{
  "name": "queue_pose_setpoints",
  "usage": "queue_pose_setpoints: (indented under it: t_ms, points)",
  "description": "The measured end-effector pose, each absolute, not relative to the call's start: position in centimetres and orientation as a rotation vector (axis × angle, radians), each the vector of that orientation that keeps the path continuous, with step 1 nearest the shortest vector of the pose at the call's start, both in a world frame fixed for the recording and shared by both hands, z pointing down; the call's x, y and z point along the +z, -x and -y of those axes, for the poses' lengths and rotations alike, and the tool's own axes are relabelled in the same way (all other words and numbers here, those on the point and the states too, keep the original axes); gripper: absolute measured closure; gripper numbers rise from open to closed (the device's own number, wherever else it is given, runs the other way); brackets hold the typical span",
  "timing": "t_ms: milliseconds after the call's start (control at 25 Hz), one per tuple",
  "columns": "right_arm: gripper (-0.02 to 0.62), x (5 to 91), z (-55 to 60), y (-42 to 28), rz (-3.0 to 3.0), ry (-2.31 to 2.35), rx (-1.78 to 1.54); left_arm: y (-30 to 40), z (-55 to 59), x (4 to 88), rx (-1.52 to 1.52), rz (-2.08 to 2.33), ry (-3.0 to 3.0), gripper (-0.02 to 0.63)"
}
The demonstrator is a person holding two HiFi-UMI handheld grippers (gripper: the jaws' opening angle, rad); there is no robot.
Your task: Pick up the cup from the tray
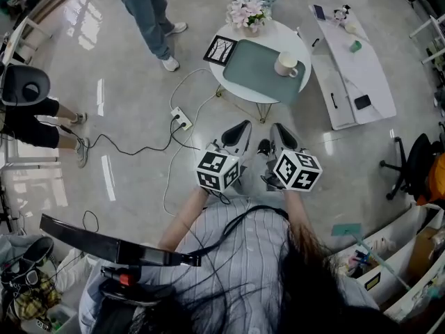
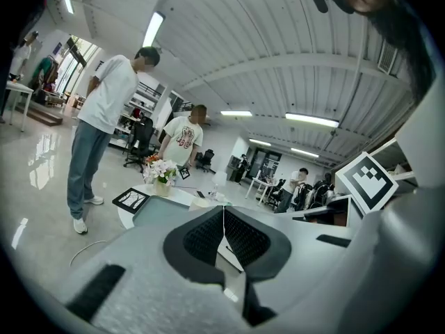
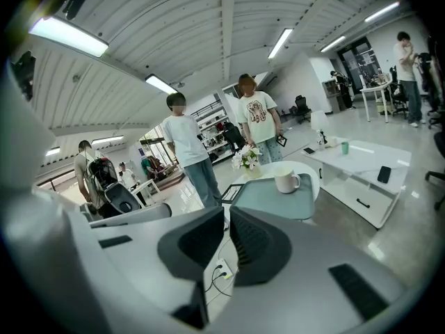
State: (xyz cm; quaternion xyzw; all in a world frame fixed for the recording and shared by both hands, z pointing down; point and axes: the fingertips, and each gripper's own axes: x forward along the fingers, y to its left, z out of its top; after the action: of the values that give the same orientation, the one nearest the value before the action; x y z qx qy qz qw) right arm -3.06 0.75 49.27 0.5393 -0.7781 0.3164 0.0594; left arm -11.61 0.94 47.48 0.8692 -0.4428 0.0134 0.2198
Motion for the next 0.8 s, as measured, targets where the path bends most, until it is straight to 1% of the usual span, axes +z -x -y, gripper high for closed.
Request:
queue_pose_setpoints:
  t_ms: [360,800]
  points:
    - [0.552,49.9,4.5,1.4,2.372,-1.629,0.995,10.8,3.4,48.0,0.068,1.248,-2.398,0.591]
    - [0.552,51.9,12.8,-3.0,2.362,-1.564,1.092,6.3,12.2,48.9,0.089,1.281,-2.360,0.591]
